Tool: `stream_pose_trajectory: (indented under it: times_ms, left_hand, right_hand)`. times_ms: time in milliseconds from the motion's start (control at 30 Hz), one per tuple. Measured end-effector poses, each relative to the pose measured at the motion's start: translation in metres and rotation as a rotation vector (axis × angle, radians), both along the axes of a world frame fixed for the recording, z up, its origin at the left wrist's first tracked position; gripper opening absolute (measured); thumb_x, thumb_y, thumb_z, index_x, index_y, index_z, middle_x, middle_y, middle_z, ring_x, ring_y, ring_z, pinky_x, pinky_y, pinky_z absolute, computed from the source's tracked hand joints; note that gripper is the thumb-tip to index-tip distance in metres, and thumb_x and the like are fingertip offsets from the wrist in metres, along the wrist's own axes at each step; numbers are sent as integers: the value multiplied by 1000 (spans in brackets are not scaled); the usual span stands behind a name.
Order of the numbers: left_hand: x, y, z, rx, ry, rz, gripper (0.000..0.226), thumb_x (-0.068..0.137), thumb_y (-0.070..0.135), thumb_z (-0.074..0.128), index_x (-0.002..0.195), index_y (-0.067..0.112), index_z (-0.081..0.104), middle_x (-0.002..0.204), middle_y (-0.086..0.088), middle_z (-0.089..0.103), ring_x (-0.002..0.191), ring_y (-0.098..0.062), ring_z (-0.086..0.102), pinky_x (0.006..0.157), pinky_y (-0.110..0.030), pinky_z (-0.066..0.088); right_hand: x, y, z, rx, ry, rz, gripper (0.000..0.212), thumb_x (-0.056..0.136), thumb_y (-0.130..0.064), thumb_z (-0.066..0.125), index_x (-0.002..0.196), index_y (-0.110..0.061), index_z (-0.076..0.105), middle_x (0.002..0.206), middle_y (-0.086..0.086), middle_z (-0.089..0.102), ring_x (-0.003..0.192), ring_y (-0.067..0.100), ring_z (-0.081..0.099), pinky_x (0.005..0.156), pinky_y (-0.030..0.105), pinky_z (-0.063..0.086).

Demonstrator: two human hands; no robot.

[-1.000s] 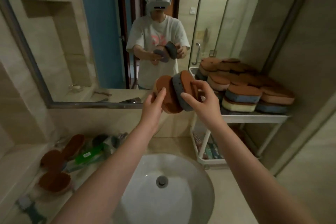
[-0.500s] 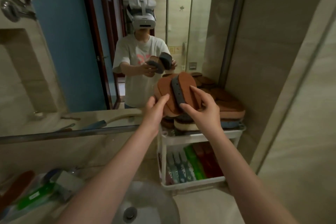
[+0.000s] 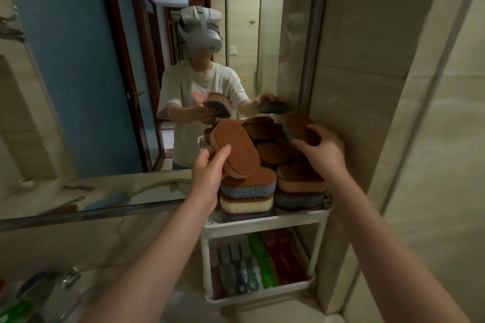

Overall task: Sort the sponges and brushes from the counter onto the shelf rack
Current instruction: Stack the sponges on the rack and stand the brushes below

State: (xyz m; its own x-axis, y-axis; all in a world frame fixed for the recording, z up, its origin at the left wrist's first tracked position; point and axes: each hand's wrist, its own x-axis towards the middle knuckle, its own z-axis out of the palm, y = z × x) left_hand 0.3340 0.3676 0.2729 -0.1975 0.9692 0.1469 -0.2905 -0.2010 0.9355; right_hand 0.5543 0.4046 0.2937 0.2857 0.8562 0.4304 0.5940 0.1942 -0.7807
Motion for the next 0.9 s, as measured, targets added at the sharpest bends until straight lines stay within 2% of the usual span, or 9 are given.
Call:
stream_pose_trajectory:
  times_ms: [133,400,467,533,600,667,733,800,900]
  left_hand:
    - [-5,1,-2,16,6,1,23,91,25,57,111,16,59,104,-2,68,95,-14,66,71,-24,53]
    - [-10,8,-5,5,103,21,31,89,27,59,116,10,58,107,-6,69,97,-17,67,80,-31,55]
    - [-10,12,-2,6,139,10,33,89,29,59,117,11,58,107,-5,69,97,-17,67,81,-32,55]
    - [-7,16,2,-1,169,6,32,89,29,60,115,12,59,105,-5,70,95,-16,68,78,-30,56]
    - [-2,24,7,-16,184,-4,28,89,28,61,111,11,62,103,-5,71,94,-17,68,79,-31,56]
    - [3,36,11,-50,198,-25,28,88,29,63,108,10,64,103,-7,71,97,-20,67,86,-36,55]
    - [8,50,13,-98,228,-37,31,85,31,65,108,9,64,105,-7,70,99,-22,66,90,-39,54]
    - [15,65,16,-147,242,-30,33,83,31,68,106,8,62,107,-8,68,100,-23,64,88,-38,54]
    - [29,86,23,-189,273,-29,24,82,29,70,95,12,60,106,-11,66,98,-25,64,76,-34,56]
  right_hand:
    - [1,20,1,-155,-118,-21,59,82,-36,70,136,-22,48,136,4,52,121,24,51,95,34,45]
    - [-2,31,-7,-258,-266,-44,63,84,-39,68,138,-18,44,137,6,51,123,27,49,101,38,44]
    - [-3,22,-6,-152,-305,-41,56,85,-38,66,134,-18,49,131,6,54,119,27,51,97,34,45]
    - [-9,6,-9,68,-320,-30,43,86,-33,64,125,-15,57,121,6,58,111,24,55,88,29,45]
    - [-18,-10,-15,205,-327,9,32,88,-29,62,117,-15,62,110,3,63,101,18,59,81,29,50]
    - [-26,-19,-23,207,-306,80,19,90,-28,60,103,-16,66,91,-1,66,82,13,62,68,25,51]
    - [-28,-20,-30,116,-251,102,16,92,-28,58,93,-16,68,77,-4,65,70,11,61,59,23,48]
    - [-23,-16,-34,16,-171,106,16,92,-29,57,90,-17,68,74,-5,64,71,11,61,60,25,48]
    - [-15,-9,-32,-69,12,140,18,93,-33,55,88,-22,68,77,-5,67,76,11,62,71,36,53]
